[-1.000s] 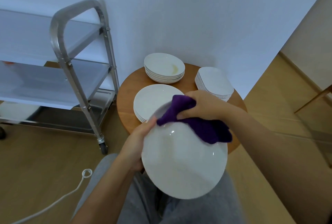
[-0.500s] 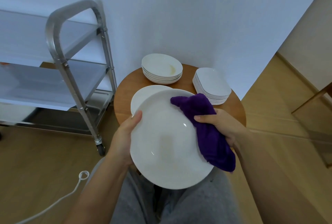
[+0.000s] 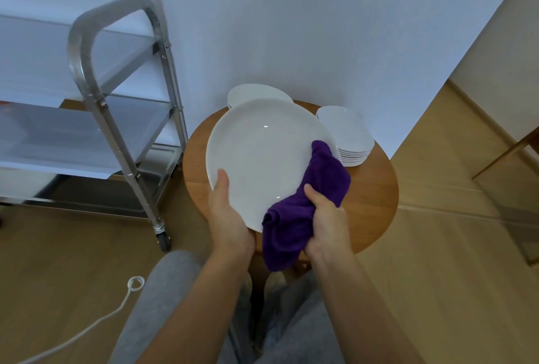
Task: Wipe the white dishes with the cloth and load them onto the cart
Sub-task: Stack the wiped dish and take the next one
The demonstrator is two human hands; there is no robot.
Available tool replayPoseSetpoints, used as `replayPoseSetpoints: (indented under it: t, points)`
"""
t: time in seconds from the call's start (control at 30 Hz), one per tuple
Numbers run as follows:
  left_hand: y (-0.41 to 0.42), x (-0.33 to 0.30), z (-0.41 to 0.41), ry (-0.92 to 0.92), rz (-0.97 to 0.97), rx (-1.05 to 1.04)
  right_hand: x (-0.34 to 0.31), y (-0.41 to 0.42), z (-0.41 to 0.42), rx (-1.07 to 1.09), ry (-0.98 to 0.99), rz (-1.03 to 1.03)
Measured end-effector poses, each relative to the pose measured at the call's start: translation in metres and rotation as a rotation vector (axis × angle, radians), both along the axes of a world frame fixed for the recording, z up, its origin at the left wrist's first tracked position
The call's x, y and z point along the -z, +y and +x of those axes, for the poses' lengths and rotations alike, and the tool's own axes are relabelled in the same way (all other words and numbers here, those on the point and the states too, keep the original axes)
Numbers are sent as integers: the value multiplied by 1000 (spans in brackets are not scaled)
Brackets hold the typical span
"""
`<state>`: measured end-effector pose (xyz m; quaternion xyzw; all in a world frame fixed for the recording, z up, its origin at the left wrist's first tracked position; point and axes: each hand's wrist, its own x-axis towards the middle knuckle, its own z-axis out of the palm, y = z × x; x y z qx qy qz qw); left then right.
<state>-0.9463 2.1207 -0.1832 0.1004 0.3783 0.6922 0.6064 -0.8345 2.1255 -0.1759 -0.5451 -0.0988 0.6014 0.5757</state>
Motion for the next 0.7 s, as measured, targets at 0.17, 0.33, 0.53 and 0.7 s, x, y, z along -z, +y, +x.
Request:
replayPoseSetpoints:
  t: [0.17,0.33,0.53,0.7]
  points:
    - [12,-13,-47,297,33,249,-15,9,39,-95,-227,30]
    - [40,-19,-57,549,-239,425,-27,17,54,-338,-503,90]
    - [32,-13,-45,693,-120,146,-9,6,52,-230,-351,141]
    - [23,-16,-23,499,-165,-11,7,-6,24,-30,-115,94]
